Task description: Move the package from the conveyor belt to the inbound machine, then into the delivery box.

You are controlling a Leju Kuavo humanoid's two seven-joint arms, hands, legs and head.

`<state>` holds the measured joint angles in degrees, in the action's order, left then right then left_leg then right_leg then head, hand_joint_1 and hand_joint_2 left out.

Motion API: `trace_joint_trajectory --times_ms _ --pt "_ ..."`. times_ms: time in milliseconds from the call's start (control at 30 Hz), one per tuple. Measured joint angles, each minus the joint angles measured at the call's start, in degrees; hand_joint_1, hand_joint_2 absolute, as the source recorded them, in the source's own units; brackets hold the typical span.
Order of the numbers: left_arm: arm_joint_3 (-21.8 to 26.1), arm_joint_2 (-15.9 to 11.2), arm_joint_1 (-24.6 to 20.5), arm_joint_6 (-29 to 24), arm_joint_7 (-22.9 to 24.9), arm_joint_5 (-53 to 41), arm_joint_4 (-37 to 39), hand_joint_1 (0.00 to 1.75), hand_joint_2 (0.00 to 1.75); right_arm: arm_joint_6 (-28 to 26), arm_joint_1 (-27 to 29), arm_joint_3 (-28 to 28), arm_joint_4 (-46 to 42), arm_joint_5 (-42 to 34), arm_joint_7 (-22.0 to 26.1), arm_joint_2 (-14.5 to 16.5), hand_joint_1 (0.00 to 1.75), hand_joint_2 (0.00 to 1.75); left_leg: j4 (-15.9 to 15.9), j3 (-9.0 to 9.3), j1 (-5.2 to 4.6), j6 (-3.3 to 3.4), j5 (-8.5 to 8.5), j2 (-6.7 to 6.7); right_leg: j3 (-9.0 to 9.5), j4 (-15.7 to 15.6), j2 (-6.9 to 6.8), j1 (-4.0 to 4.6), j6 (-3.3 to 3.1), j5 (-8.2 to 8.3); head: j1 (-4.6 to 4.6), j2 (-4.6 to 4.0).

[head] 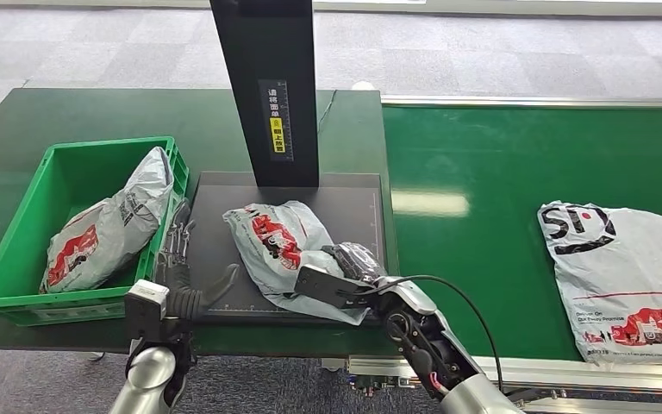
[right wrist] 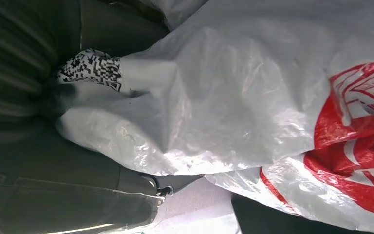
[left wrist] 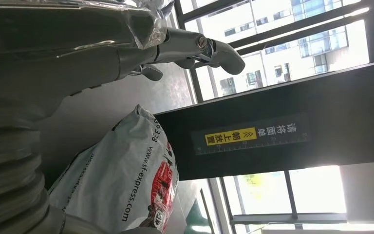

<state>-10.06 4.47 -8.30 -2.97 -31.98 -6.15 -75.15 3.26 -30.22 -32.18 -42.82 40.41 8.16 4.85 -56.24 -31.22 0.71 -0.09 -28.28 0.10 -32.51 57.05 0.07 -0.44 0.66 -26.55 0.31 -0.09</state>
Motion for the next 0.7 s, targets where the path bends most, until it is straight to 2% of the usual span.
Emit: trace_joint_trajectory --times_ms 33,133,167,300,500,600,700 --pt "-0.1 -0.1 0.0 0.2 0.0 0.2 0.1 0.0 1.75 -0.2 -0.3 -0.3 0.5 -0.1 0.4 0.0 1.37 1.75 0.0 0.0 0.0 0.0 0.0 0.0 0.0 0.0 0.0 0.0 0.0 0.0 0.01 0.0" --pt "-0.5 -0.3 0.0 1.6 0.1 0.9 0.4 0.0 1.75 -2.1 -0.8 -1.0 1.7 -1.3 2.8 0.1 0.07 1.75 0.0 0.0 0.0 0.0 0.0 0.0 0.01 0.0 0.0 0.0 -0.01 0.0 0.01 0.0" --pt "-0.7 -0.4 0.0 2.2 0.1 1.0 0.6 0.0 1.75 -3.0 -0.8 -1.1 2.0 -2.0 3.9 0.2 0.0 1.75 0.0 0.0 0.0 0.0 0.0 -0.01 0.0 0.0 0.0 0.0 -0.01 0.0 0.01 0.0" --pt "-1.5 -1.3 0.0 4.7 0.1 0.1 1.6 0.0 1.75 -7.6 -0.4 -0.1 1.8 -8.0 9.4 0.1 0.0 1.75 0.0 -0.01 0.0 0.0 0.0 -0.01 -0.01 0.0 -0.01 0.0 -0.01 0.0 0.01 0.0" --pt "-1.6 -2.1 0.1 5.5 0.0 -1.9 3.2 0.0 1.75 -17.6 5.0 5.6 -7.5 -20.8 17.4 -0.8 0.0 1.75 0.0 -0.08 -0.01 0.0 -0.01 -0.02 -0.06 0.0 -0.02 0.0 0.0 -0.01 0.01 0.0" --pt "-1.6 -2.3 0.2 5.5 0.0 -2.4 3.7 0.0 1.75 -19.7 8.5 8.6 -13.0 -25.9 20.0 -0.9 0.0 1.75 0.0 -0.11 -0.01 0.01 -0.02 -0.03 -0.08 0.0 -0.02 -0.01 0.0 -0.01 0.01 0.0" --pt "-1.6 -2.4 0.2 5.5 0.0 -2.6 4.2 0.0 1.75 -20.3 10.8 10.4 -16.7 -27.8 20.9 -1.1 0.0 1.75 0.0 -0.11 -0.01 0.01 -0.02 -0.01 -0.09 0.0 -0.01 0.0 0.0 0.0 0.01 0.0"
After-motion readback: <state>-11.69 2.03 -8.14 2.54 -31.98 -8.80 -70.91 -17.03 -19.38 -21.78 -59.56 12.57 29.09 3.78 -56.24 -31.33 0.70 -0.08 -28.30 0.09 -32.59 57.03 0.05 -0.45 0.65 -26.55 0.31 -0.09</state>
